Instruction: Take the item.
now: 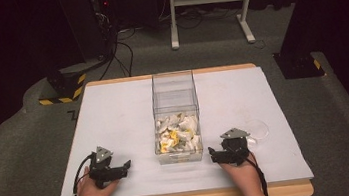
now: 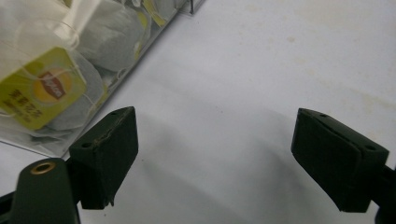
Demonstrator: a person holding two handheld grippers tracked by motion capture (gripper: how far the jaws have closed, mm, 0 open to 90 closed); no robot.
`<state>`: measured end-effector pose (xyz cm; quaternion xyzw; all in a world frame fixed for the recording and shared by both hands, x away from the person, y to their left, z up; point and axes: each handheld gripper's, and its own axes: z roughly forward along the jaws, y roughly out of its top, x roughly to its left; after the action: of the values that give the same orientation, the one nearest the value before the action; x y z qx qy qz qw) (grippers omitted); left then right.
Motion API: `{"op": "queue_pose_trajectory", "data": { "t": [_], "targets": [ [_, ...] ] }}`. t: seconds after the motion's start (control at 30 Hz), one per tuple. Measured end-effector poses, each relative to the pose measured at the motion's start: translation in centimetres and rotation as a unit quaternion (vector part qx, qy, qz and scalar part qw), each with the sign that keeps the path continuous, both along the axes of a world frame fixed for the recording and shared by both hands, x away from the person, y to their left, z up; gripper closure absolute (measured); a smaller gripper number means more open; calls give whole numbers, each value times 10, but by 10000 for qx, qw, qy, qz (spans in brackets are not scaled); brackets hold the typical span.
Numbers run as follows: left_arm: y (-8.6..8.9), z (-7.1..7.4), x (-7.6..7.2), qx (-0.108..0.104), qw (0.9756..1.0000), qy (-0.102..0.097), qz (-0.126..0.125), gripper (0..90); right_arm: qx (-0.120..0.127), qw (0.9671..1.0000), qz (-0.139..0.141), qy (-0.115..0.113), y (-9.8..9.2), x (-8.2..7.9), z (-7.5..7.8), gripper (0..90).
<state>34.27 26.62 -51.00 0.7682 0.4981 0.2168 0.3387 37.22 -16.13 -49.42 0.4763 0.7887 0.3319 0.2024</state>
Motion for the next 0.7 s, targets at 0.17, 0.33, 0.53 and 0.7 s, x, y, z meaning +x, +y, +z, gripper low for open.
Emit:
{"op": "queue_pose_trajectory", "data": {
  "t": [0.17, 0.33, 0.53, 0.7],
  "targets": [
    [0, 0, 0, -1, 10000, -1, 1, 136, 97, 9998, 28, -167, -2, -3, 9, 153],
    [0, 0, 0, -3, 10000, 1, -4, 136, 134, 9997, 89, -208, -3, -4, 11, 165],
    [0, 0, 0, -3, 10000, 1, -3, 136, 256, 9989, 190, -336, -3, -6, 16, 185],
    [0, 0, 0, -2, 10000, 0, -4, 136, 381, 9982, 270, -388, -3, -8, 20, 209]
  ]
}}
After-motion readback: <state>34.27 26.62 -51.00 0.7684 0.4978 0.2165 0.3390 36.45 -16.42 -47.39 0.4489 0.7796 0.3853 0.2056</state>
